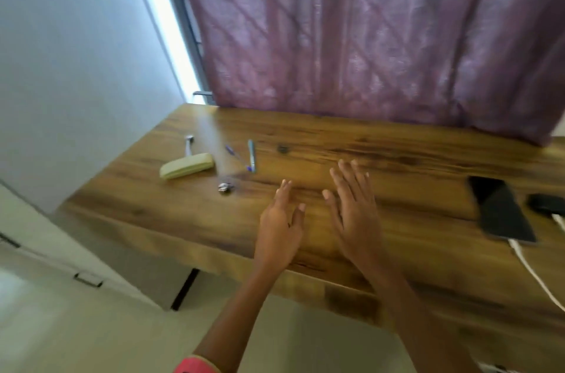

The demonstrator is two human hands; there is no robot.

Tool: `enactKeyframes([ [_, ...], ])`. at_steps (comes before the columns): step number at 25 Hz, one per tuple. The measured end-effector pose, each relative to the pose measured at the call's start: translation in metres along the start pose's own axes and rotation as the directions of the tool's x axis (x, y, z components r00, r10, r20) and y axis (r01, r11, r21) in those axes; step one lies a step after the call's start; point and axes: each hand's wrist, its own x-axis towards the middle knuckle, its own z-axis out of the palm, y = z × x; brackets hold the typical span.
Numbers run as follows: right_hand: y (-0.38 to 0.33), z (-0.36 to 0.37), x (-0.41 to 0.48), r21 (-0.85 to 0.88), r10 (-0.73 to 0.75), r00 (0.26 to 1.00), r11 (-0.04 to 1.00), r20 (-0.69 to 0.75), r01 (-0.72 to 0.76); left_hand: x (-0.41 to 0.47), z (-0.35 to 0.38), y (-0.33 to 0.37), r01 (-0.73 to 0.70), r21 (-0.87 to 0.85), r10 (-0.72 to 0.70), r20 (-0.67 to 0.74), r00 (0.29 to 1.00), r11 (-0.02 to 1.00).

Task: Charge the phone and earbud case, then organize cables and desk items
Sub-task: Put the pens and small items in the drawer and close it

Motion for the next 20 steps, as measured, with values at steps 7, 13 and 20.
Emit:
enactKeyframes([
  [7,-0.096,0.116,0.031,0.102,-0.165,0.967,0.984,0.196,0.148,0.022,-0.087,-0.101,0.121,0.104,-0.097,-0.204,0.974,0.987],
  [13,-0.119,0.203,0.047,0.128,-0.142,0.912,0.987,0.384,0.099,0.061,-0.121,-0.169,0.134,0.261,-0.1,-0.139,0.985,0.956],
  [20,-0.133,0.24,0.045,0.003,-0.107,0.903,0.993,0.417,0.116,0.072,-0.14,-0.22,0.03,0.381,-0.024,-0.022,0.999,0.924],
])
